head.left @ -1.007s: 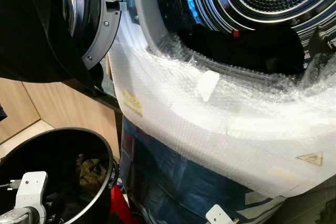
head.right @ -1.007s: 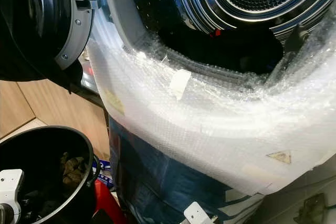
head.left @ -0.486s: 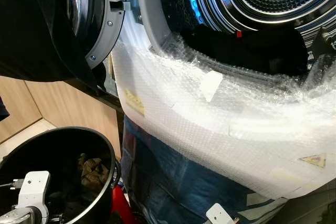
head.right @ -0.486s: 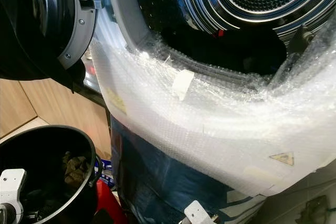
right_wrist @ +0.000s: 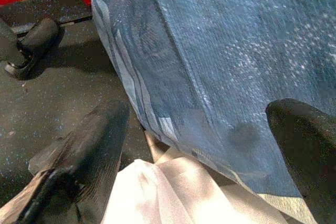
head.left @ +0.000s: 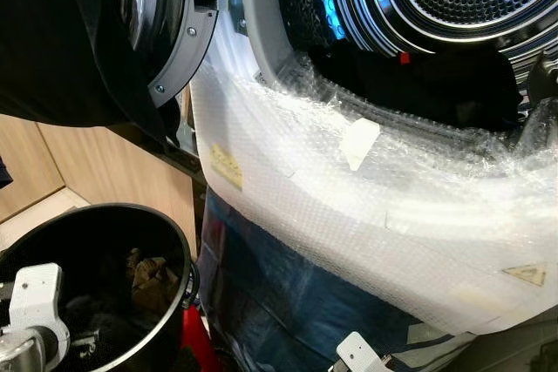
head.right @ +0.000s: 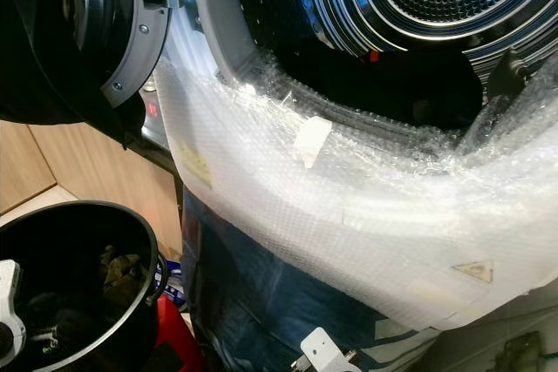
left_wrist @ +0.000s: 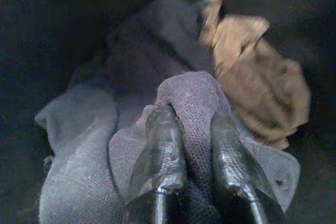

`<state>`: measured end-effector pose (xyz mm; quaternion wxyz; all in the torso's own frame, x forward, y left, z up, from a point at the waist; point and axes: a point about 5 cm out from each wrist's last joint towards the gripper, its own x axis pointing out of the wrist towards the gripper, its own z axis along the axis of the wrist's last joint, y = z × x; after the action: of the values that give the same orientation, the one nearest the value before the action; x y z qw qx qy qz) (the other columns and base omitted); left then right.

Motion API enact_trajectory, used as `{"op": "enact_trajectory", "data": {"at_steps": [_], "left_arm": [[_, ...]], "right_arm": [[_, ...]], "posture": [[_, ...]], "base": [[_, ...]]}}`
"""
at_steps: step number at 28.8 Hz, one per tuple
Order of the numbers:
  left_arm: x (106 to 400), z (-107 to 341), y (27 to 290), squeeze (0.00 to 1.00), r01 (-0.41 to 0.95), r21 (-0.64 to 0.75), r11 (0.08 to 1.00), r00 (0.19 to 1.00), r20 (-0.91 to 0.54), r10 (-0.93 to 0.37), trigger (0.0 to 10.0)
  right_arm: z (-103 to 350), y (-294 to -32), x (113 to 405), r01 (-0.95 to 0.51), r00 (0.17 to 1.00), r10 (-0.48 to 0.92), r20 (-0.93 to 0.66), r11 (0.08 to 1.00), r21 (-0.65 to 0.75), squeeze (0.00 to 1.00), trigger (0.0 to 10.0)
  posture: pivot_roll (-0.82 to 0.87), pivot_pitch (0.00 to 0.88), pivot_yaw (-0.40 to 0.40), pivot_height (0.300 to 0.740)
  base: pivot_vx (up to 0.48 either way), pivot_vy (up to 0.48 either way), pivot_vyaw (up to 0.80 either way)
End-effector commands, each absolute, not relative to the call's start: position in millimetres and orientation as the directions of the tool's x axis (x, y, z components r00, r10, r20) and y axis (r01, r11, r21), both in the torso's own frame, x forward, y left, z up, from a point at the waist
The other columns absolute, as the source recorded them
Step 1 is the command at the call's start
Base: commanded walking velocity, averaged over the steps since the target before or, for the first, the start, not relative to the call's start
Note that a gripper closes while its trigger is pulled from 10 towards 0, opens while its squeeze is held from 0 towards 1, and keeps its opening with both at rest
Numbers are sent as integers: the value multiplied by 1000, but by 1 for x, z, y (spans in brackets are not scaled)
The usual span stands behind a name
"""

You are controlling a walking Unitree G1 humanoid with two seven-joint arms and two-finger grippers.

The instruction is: Clothes washing

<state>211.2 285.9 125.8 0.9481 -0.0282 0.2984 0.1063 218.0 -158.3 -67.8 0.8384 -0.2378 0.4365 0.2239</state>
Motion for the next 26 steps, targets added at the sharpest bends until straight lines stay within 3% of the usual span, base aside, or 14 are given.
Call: {"op": "enact_trajectory", "data": {"at_steps": [1,5,12,19,26], "left_arm": [[222,153,274,0,-150,7,989,871,-472,135,0],[239,198,243,0,39,7,999,957,-288,-35,0],[248,235,210,0,262,31,965,951,-181,-252,0],[253,253,151,0,614,71,786,784,-178,-595,0],[258,266,106,0,786,77,614,618,-139,-774,0]], "right_arm": [[-69,-161,217,-585,512,164,-843,786,-202,0,10000],[-68,-161,217,-583,514,166,-842,787,-201,0,10000],[-68,-159,218,-578,519,171,-837,792,-197,0,10000],[-65,-154,223,-569,532,188,-826,801,-184,0,10000],[-64,-152,225,-561,544,188,-817,806,-188,0,10000]], "posture": [[289,76,-154,740],[289,71,-153,740],[289,66,-154,740],[289,59,-147,740],[280,55,-145,740]], "base": [[0,0,0],[0,0,0],[0,0,0],[0,0,0],[0,0,0]]}}
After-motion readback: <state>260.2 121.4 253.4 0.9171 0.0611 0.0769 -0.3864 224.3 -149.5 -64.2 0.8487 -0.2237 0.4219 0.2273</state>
